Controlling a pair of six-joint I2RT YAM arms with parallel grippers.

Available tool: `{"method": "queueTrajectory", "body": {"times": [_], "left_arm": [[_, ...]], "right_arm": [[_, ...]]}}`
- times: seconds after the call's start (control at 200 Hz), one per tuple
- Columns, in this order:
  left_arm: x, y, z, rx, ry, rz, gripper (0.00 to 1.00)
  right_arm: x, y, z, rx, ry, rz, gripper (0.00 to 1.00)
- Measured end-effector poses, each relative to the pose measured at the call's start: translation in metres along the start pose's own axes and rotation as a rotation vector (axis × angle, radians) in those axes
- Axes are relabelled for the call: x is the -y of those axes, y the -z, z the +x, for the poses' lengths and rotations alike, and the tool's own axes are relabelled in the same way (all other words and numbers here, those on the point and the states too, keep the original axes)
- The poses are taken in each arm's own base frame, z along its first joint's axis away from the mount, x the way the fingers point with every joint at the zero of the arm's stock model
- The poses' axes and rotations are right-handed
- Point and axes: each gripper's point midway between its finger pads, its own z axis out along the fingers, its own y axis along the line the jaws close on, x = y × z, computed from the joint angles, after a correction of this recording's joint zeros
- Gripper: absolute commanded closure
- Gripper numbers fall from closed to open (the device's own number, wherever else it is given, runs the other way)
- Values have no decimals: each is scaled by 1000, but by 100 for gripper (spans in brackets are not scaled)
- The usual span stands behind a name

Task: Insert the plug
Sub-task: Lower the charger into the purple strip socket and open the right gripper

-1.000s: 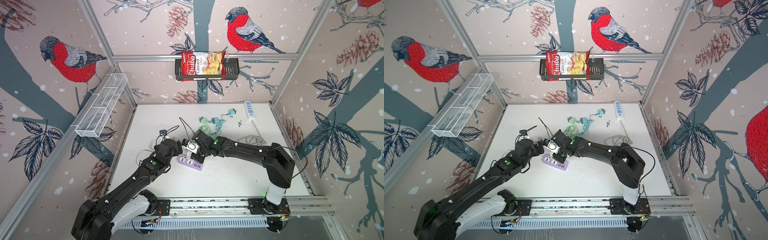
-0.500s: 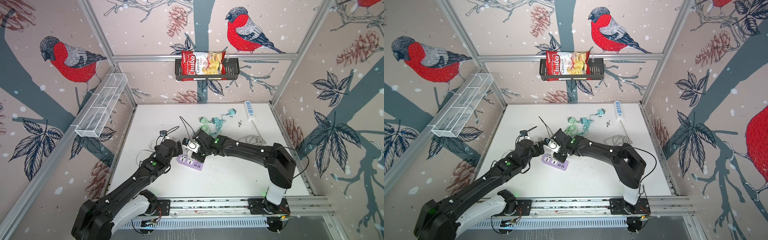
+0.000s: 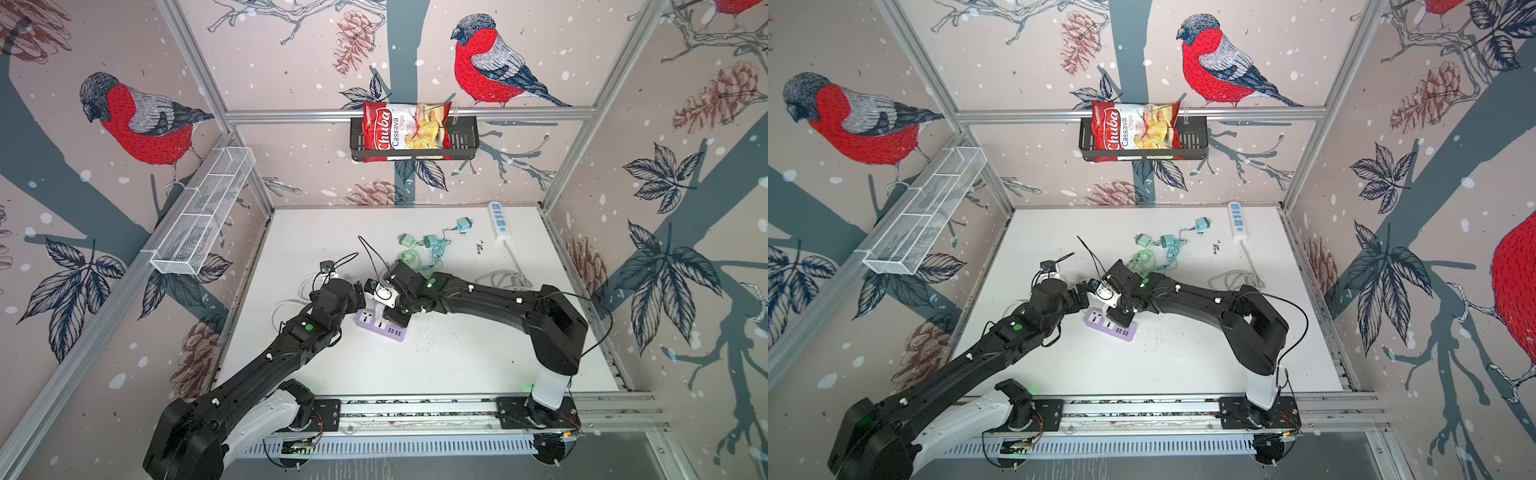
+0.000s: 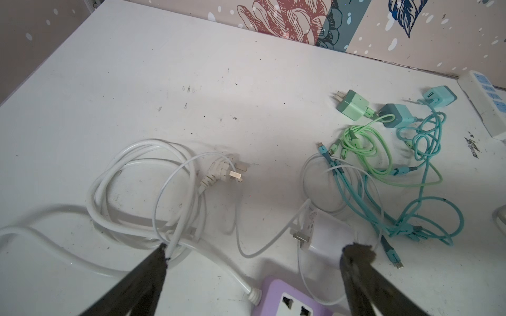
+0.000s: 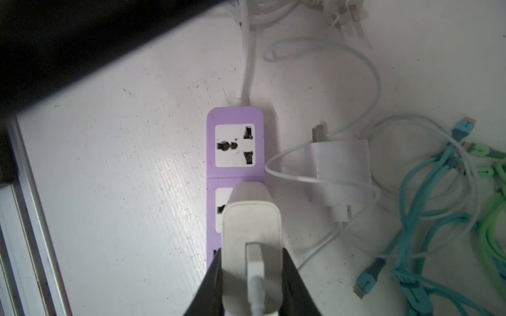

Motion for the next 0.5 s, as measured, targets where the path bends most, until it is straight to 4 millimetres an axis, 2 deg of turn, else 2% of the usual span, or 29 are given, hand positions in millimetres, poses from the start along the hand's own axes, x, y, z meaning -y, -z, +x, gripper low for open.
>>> {"method": "queueTrajectory", "body": {"times": [0.245, 0.5], "left_arm": [[0, 0, 0, 0, 1, 2, 3], [-7, 3, -4, 19, 4, -29, 2]], "right_arm": [[0, -6, 0, -17, -1, -5, 96], [2, -24, -2, -33, -11, 3, 96]]}}
